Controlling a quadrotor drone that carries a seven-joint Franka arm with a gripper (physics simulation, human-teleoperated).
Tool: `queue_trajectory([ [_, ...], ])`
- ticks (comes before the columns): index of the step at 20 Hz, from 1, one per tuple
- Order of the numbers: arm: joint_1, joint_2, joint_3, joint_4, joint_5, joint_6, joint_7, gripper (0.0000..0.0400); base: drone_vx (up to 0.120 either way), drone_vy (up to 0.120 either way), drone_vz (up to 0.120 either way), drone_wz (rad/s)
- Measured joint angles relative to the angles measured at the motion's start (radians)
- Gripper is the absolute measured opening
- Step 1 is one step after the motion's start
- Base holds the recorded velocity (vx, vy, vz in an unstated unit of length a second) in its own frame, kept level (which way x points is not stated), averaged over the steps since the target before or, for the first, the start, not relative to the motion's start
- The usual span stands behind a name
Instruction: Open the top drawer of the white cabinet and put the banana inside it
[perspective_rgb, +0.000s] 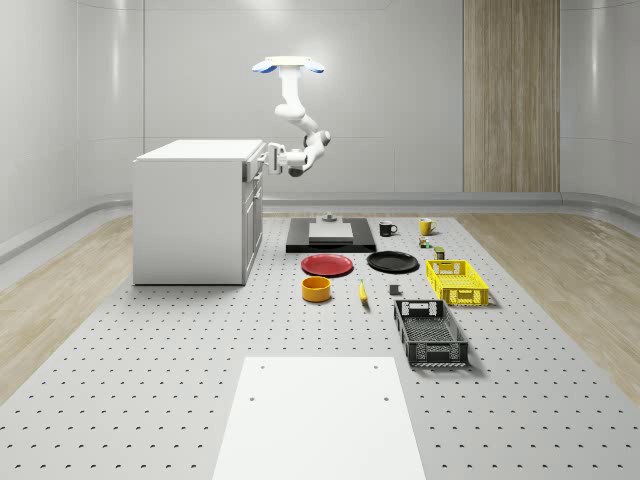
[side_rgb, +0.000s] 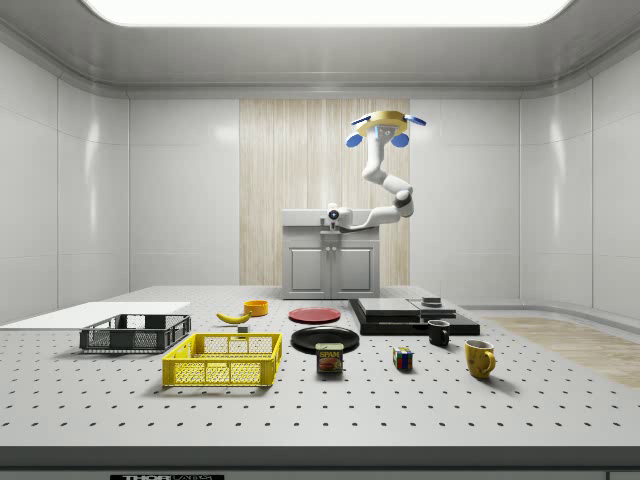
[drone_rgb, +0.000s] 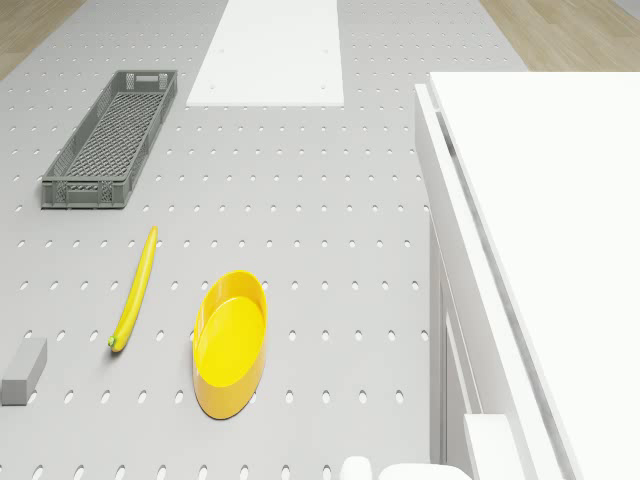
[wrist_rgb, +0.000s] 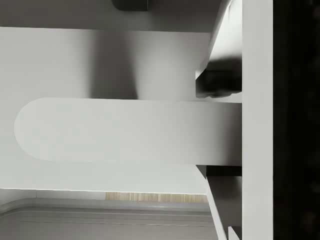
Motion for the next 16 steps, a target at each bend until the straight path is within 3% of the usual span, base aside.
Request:
queue_trajectory([
  [1,-0.010,0.010,-0.010,-0.003,0.001,-0.014,-0.024,0.0165,0.000,0.000,0.000,0.000],
  [5,-0.036,-0.006,-0.033,0.011,-0.029,-0.058,0.020,0.0128,0.000,0.000,0.000,0.000],
  [8,-0.049,-0.016,-0.055,0.022,-0.057,-0.086,0.054,0.0133,0.000,0.000,0.000,0.000],
  [9,-0.050,-0.032,-0.059,0.033,-0.084,-0.095,0.113,0.0187,0.000,0.000,0.000,0.000],
  [10,-0.048,-0.031,-0.081,0.026,-0.096,-0.100,0.041,0.0168,0.000,0.000,0.000,0.000],
  [13,-0.060,-0.038,-0.109,0.040,-0.117,-0.132,0.060,0.0135,0.000,0.000,0.000,0.000],
  [15,-0.065,-0.038,-0.131,0.046,-0.133,-0.151,0.045,0.0133,0.000,0.000,0.000,0.000],
  [16,-0.070,-0.034,-0.141,0.050,-0.144,-0.163,0.063,0.0166,0.000,0.000,0.000,0.000],
])
